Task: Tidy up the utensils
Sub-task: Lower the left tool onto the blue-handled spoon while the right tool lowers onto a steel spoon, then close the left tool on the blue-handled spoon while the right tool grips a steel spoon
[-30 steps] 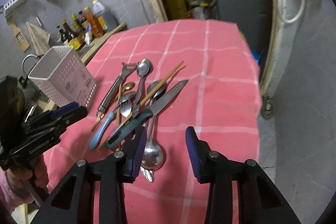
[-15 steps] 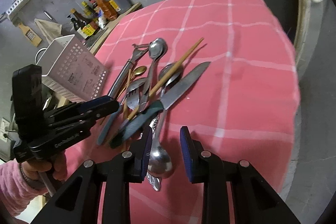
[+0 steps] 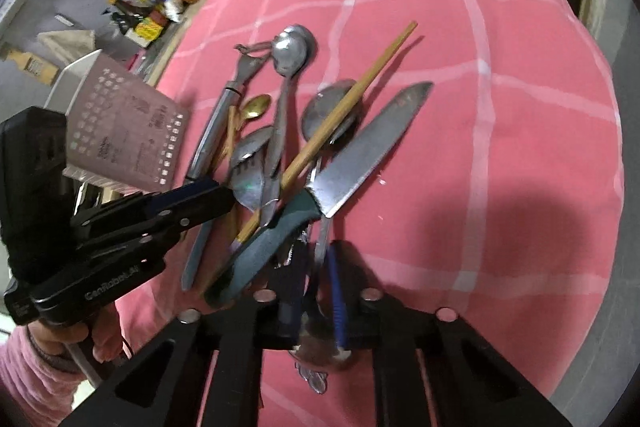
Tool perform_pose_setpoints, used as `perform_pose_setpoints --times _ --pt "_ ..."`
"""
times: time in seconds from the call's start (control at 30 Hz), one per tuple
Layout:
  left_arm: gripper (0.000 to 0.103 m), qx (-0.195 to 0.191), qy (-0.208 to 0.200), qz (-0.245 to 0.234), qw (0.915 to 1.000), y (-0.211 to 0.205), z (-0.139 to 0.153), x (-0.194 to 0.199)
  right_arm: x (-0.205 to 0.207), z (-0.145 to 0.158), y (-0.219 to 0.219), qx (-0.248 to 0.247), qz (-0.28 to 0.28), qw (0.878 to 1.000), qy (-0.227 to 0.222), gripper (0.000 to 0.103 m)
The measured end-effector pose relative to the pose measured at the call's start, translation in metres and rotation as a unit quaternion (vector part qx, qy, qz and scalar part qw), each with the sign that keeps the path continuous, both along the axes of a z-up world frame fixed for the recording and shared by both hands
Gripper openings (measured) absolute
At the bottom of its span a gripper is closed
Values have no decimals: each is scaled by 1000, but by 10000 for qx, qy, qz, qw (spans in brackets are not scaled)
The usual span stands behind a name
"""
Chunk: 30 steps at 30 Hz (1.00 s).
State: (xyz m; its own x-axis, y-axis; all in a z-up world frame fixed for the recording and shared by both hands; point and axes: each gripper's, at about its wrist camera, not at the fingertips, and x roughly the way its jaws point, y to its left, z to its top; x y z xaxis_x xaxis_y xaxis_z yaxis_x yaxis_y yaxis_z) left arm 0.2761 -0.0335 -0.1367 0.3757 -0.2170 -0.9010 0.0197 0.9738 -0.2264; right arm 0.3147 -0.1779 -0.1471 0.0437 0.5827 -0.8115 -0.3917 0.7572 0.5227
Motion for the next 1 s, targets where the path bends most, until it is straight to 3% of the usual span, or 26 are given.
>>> perform_pose_setpoints --times 0.17,0.6,0.8,1.0 --pt "12 -7 152 -6 9999 -4 4 -6 -8 -1 -13 -9 -98 9993 353 6" --pt "11 -560 530 57 9970 -2 10 -49 -66 11 -45 -163 -410 9983 378 5" --pt "11 -865 183 123 9960 1 16 -73 -81 26 -58 219 -713 9972 37 5" --pt "11 -1307 -626 225 9892 9 43 -93 -88 45 -65 708 -978 9915 -477 5"
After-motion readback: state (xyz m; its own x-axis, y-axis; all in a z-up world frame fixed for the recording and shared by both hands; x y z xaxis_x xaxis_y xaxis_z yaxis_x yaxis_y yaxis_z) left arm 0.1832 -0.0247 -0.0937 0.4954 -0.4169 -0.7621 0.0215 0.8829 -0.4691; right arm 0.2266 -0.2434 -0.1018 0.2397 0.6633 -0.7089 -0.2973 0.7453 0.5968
